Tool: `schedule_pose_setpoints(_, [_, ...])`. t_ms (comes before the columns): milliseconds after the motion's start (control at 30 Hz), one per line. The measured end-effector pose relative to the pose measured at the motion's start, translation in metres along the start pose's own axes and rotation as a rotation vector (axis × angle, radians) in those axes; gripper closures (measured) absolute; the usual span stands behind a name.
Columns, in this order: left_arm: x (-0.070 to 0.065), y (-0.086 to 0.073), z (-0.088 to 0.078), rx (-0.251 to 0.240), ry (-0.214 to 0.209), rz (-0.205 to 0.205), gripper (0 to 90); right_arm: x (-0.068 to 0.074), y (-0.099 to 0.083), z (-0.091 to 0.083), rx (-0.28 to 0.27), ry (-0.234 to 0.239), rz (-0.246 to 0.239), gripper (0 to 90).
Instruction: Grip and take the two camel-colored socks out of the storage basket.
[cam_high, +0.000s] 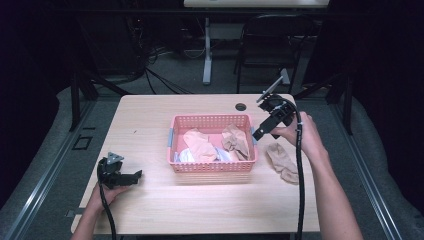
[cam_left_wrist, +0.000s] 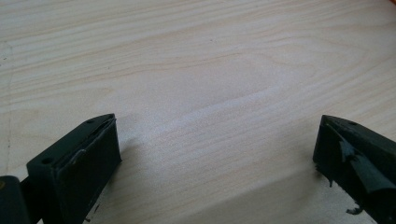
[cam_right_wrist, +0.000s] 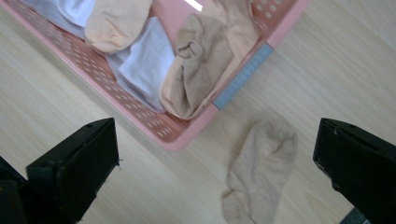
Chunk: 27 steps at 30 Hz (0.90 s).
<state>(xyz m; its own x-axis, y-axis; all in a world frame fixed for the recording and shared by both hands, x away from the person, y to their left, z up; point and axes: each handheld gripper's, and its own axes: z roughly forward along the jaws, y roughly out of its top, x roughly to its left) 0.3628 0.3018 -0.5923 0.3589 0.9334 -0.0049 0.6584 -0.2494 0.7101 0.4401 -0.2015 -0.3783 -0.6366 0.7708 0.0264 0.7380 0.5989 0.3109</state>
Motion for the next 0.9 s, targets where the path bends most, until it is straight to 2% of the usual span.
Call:
schedule_pose_setpoints(100, [0.0, 0.0, 0.0, 0.0, 0.0, 0.0, 0.3, 0.009, 0.016, 0.009, 0.027, 0.017, -0.025, 0.0])
schedule_pose_setpoints(400, [0.0, 0.0, 0.0, 0.0, 0.0, 0.0, 0.3, 0.03, 0.043, 0.029, 0.037, 0.045, -0.075, 0.0])
schedule_pose_setpoints(667, [0.0, 0.0, 0.0, 0.0, 0.0, 0.0, 0.3, 0.039, 0.053, 0.052, 0.059, 0.074, -0.067, 0.2])
schedule_pose_setpoints(833, [0.0, 0.0, 0.0, -0.003, 0.001, 0.0, 0.3, 0.037, 0.055, 0.069, 0.096, 0.106, -0.054, 2.8])
schedule_pose_setpoints(867, [0.0, 0.0, 0.0, -0.003, 0.001, 0.0, 0.3, 0.036, 0.055, 0.073, 0.091, 0.104, -0.048, 3.1])
schedule_pose_setpoints(900, [0.0, 0.0, 0.0, -0.003, 0.001, 0.0, 0.4, 0.036, 0.055, 0.079, 0.11, 0.104, -0.043, 3.1])
